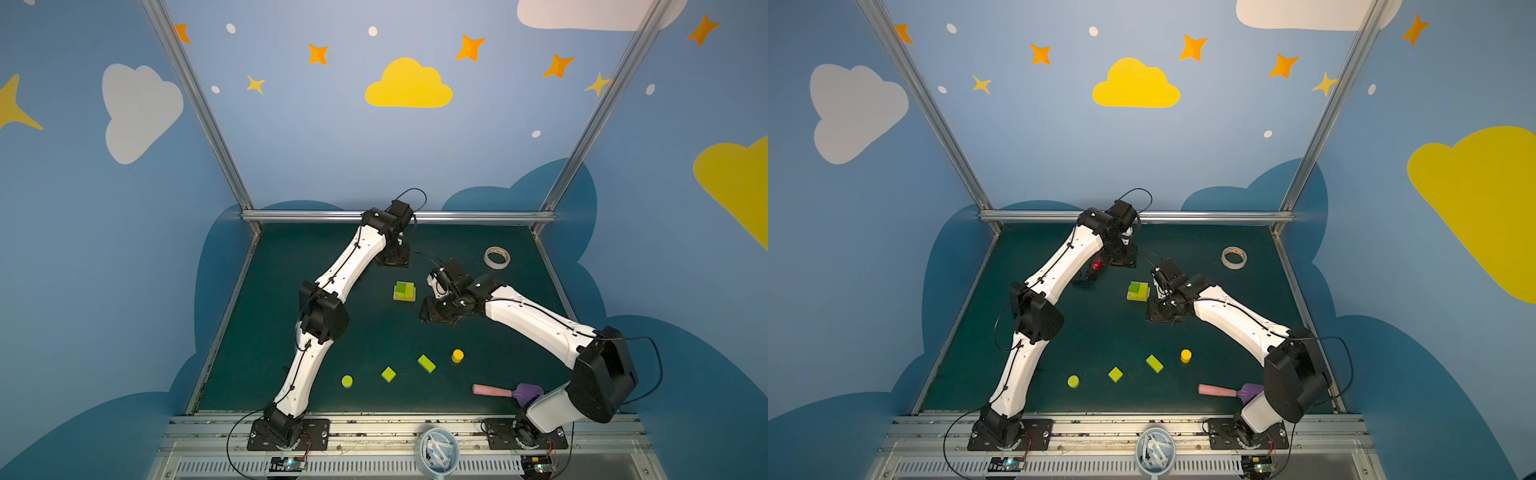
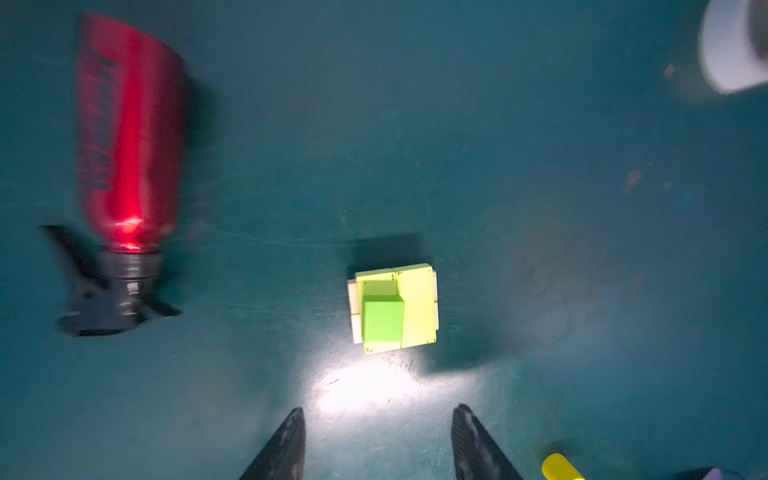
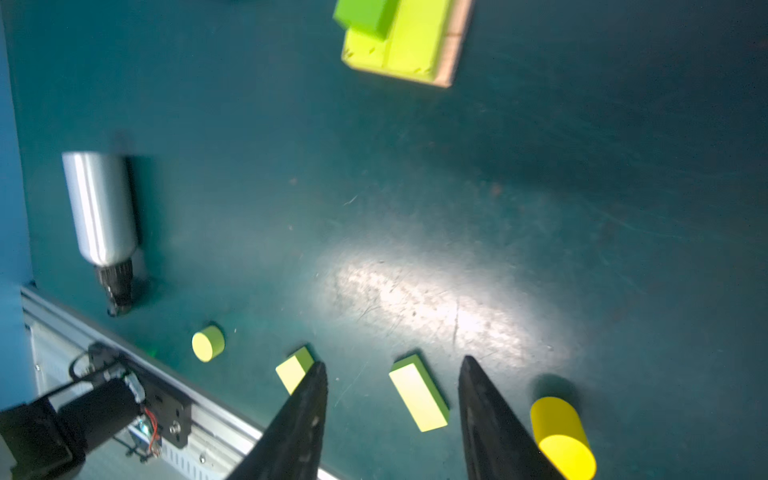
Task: Build the wood block tower
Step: 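Open the left gripper to release the cube on the stack, then raise the left gripper away while the right gripper reaches toward a lime-green cube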
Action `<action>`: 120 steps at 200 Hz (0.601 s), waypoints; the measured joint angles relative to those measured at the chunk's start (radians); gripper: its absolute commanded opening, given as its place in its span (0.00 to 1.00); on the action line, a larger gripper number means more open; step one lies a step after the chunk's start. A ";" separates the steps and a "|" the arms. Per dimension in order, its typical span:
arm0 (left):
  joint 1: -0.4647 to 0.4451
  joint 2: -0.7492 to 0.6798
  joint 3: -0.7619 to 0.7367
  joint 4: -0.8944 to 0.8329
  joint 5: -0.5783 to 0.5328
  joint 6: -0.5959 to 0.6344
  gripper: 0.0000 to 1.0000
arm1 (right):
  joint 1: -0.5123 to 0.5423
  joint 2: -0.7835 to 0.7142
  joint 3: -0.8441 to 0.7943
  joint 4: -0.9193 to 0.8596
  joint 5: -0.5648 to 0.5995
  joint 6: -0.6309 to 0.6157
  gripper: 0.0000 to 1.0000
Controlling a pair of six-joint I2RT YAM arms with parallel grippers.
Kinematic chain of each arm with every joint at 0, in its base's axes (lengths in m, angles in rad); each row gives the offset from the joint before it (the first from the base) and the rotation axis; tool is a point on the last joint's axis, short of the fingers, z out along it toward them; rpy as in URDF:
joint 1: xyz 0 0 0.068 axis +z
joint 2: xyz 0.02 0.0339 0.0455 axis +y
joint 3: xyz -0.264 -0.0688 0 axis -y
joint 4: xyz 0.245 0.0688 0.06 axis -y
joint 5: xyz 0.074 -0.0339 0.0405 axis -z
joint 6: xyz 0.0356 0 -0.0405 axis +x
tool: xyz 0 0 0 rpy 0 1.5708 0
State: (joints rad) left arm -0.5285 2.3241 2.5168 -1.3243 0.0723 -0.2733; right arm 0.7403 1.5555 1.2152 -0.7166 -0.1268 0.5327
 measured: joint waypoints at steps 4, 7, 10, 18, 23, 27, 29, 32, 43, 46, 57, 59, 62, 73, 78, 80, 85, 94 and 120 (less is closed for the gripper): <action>0.005 -0.020 -0.019 0.003 -0.004 0.000 0.56 | 0.011 0.008 0.005 -0.005 0.000 -0.007 0.52; 0.008 -0.041 -0.041 0.006 -0.008 0.000 0.56 | 0.019 0.013 0.010 -0.009 0.000 -0.012 0.52; 0.012 -0.059 -0.061 0.011 -0.010 0.000 0.56 | 0.028 0.019 0.013 -0.012 0.000 -0.017 0.52; 0.023 -0.110 -0.121 0.024 -0.015 0.000 0.56 | 0.050 0.032 0.020 -0.020 0.001 -0.026 0.52; 0.031 -0.150 -0.171 0.038 -0.017 -0.002 0.56 | 0.066 0.041 0.024 -0.026 -0.001 -0.035 0.52; 0.037 -0.179 -0.208 0.047 -0.018 -0.003 0.56 | 0.079 0.047 0.028 -0.030 0.000 -0.039 0.52; 0.040 -0.195 -0.228 0.053 -0.018 -0.004 0.56 | 0.086 0.051 0.030 -0.032 -0.002 -0.043 0.52; 0.045 -0.214 -0.254 0.060 -0.018 -0.005 0.56 | 0.094 0.055 0.032 -0.035 0.000 -0.045 0.53; 0.066 -0.293 -0.351 0.090 -0.018 -0.013 0.56 | 0.131 0.075 0.045 -0.047 -0.005 -0.063 0.54; 0.073 -0.318 -0.385 0.103 -0.018 -0.016 0.56 | 0.141 0.080 0.048 -0.050 -0.005 -0.068 0.54; 0.094 -0.403 -0.492 0.142 -0.017 -0.023 0.56 | 0.175 0.105 0.064 -0.059 -0.007 -0.085 0.56; 0.097 -0.417 -0.512 0.148 -0.018 -0.023 0.56 | 0.181 0.109 0.066 -0.060 -0.008 -0.089 0.56; 0.102 -0.439 -0.537 0.157 -0.019 -0.026 0.56 | 0.189 0.116 0.069 -0.062 -0.008 -0.093 0.57; 0.122 -0.520 -0.636 0.192 -0.026 -0.037 0.56 | 0.220 0.142 0.078 -0.068 -0.008 -0.112 0.59; 0.130 -0.557 -0.678 0.207 -0.027 -0.044 0.56 | 0.234 0.153 0.080 -0.069 -0.011 -0.120 0.59; 0.132 -0.571 -0.696 0.215 -0.031 -0.046 0.56 | 0.239 0.158 0.080 -0.071 -0.010 -0.123 0.60; 0.138 -0.607 -0.735 0.230 -0.032 -0.055 0.56 | 0.251 0.169 0.081 -0.074 -0.012 -0.130 0.60; 0.147 -0.673 -0.814 0.264 -0.037 -0.068 0.56 | 0.272 0.190 0.084 -0.080 -0.011 -0.146 0.60; 0.162 -0.862 -1.027 0.360 -0.040 -0.108 0.57 | 0.328 0.238 0.095 -0.093 -0.008 -0.179 0.61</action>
State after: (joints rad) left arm -0.3668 1.4620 1.4899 -0.9646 0.0326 -0.3813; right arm 1.0679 1.7939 1.3098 -0.8097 -0.1349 0.3542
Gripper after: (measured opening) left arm 0.559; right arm 0.605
